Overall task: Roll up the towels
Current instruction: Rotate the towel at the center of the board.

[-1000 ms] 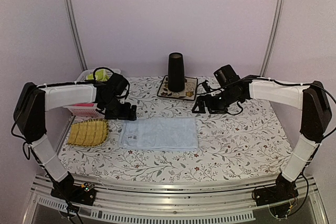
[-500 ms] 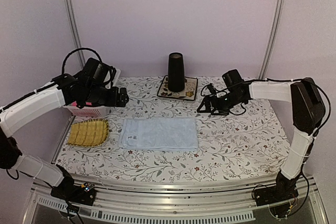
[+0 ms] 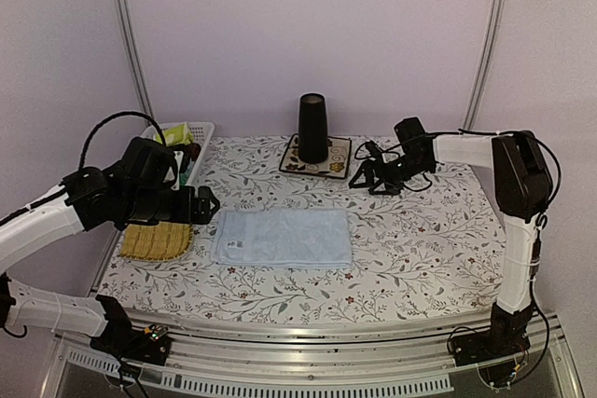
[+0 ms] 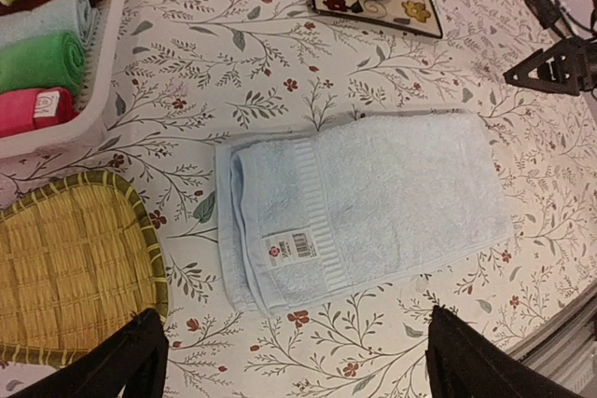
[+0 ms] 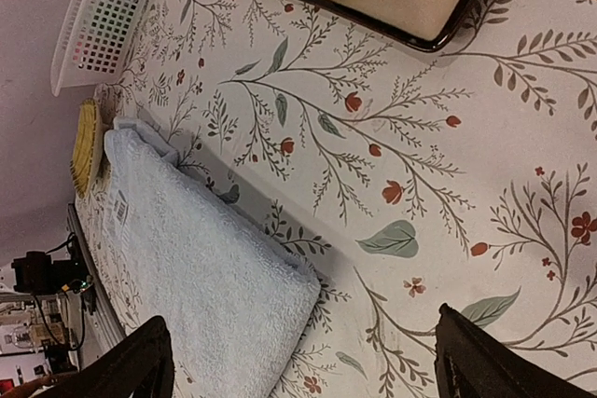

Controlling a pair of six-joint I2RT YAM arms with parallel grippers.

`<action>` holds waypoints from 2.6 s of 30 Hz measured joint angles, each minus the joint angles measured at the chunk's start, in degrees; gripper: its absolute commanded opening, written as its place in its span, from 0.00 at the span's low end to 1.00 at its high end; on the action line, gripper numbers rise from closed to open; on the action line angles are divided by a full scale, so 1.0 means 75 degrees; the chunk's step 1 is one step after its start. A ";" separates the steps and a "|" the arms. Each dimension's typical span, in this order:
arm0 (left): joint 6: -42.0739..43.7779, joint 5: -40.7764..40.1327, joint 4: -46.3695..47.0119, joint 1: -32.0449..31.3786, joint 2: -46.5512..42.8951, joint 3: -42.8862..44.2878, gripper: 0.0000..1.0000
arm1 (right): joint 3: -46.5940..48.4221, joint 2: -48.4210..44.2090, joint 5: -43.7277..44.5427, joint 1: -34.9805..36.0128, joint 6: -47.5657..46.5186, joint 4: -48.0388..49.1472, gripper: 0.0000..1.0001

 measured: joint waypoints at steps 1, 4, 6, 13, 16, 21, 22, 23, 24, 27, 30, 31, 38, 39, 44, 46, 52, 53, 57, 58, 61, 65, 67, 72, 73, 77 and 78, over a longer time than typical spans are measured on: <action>-0.0026 0.0006 -0.0015 -0.0041 -0.0038 -0.0023 0.97 | 0.0102 0.0076 -0.0061 0.0000 -0.0052 -0.0067 0.95; -0.0076 0.0032 -0.0006 -0.0128 -0.0055 -0.0082 0.97 | 0.0189 0.0189 -0.0149 -0.0015 -0.0166 -0.0201 0.92; -0.0082 0.0085 0.0006 -0.0172 0.0032 -0.0128 0.97 | 0.0189 0.0248 -0.0245 -0.0029 -0.0233 -0.0303 0.90; -0.0076 0.0481 0.0656 -0.0207 0.1040 -0.0338 0.97 | 0.0329 0.0720 -0.0501 -0.0058 -0.0361 -0.0545 0.84; -0.0079 0.0647 0.0982 -0.0210 0.1620 -0.0361 0.97 | 0.0329 0.0868 -0.0557 -0.0035 -0.0481 -0.0697 0.82; -0.0152 0.0831 0.1527 -0.0210 0.2739 -0.0344 0.95 | 0.0341 0.1014 -0.0711 0.0102 -0.0659 -0.0863 0.79; -0.0189 0.0854 0.1612 -0.0207 0.2958 -0.0335 0.94 | 0.0347 0.1026 -0.0769 0.0149 -0.0673 -0.0874 0.78; -0.0224 0.0906 0.1708 -0.0192 0.3156 -0.0329 0.93 | 0.0364 0.1055 -0.0816 0.0210 -0.0679 -0.0883 0.77; -0.0259 0.0962 0.1789 -0.0169 0.3351 -0.0309 0.92 | 0.0396 0.1102 -0.0871 0.0271 -0.0697 -0.0880 0.76; -0.0344 0.1046 0.2043 -0.0108 0.3847 -0.0268 0.88 | 0.0490 0.1215 -0.1037 0.0443 -0.0731 -0.0877 0.74; -0.0402 0.1072 0.2189 -0.0023 0.4173 -0.0268 0.86 | 0.0627 0.1338 -0.1125 0.0519 -0.0769 -0.0874 0.69; -0.0414 0.1070 0.2224 0.0012 0.4237 -0.0268 0.85 | 0.0679 0.1378 -0.1148 0.0533 -0.0787 -0.0880 0.66; -0.0411 0.1058 0.2404 0.0463 0.4377 -0.0283 0.81 | 0.0778 0.1614 -0.1271 0.0516 -0.0828 -0.0833 0.42; -0.0391 0.1061 0.2436 0.0548 0.4412 -0.0283 0.80 | 0.0778 0.1629 -0.1271 0.0507 -0.0822 -0.0822 0.40; -0.0242 0.1058 0.2591 0.0816 0.4925 -0.0248 0.79 | 0.0778 0.1716 -0.1323 0.0463 -0.0752 -0.0720 0.30; -0.0189 0.1040 0.2605 0.0854 0.5190 -0.0198 0.78 | 0.0778 0.1749 -0.1367 0.0443 -0.0679 -0.0682 0.28; -0.0119 0.0985 0.2690 0.0871 0.5488 0.0085 0.75 | 0.0769 0.1856 -0.1437 0.0428 -0.0513 -0.0493 0.03; -0.0099 0.0970 0.2696 0.0877 0.5528 0.0122 0.75 | 0.0766 0.1871 -0.1437 0.0425 -0.0472 -0.0469 0.03; -0.0017 0.0874 0.2731 0.0892 0.5767 0.0364 0.75 | 0.0691 0.1880 -0.1431 0.0393 -0.0335 -0.0312 0.02; 0.0000 0.0828 0.2739 0.0898 0.5849 0.0437 0.75 | 0.0609 0.1880 -0.1445 0.0376 -0.0259 -0.0216 0.02; 0.0134 0.0731 0.2716 0.0924 0.6126 0.0766 0.76 | 0.0254 0.1731 -0.1425 0.0268 0.0052 0.0122 0.02; 0.0446 0.0545 0.2620 0.1026 0.6814 0.1617 0.77 | -0.0650 0.1049 -0.1020 0.0067 0.0629 0.0420 0.02; 0.0729 0.0423 0.2509 0.1081 0.7388 0.2401 0.79 | -0.1160 0.0647 -0.0790 -0.0015 0.0938 0.0510 0.02; 0.1279 0.0373 0.2261 0.1128 0.8428 0.3943 0.96 | -0.2757 -0.0825 -0.0152 -0.0032 0.1851 0.0804 0.02; 0.1349 0.0379 0.2224 0.1128 0.8521 0.4109 0.97 | -0.2975 -0.1084 -0.0038 0.0012 0.2011 0.0833 0.02; 0.1568 0.0396 0.2060 0.1131 0.8562 0.4296 0.97 | -0.3943 -0.2221 0.0527 0.0402 0.2806 0.1218 0.02; 0.1594 0.0396 0.1990 0.1134 0.8524 0.4290 0.97 | -0.4132 -0.2410 0.0621 0.0519 0.3005 0.1338 0.02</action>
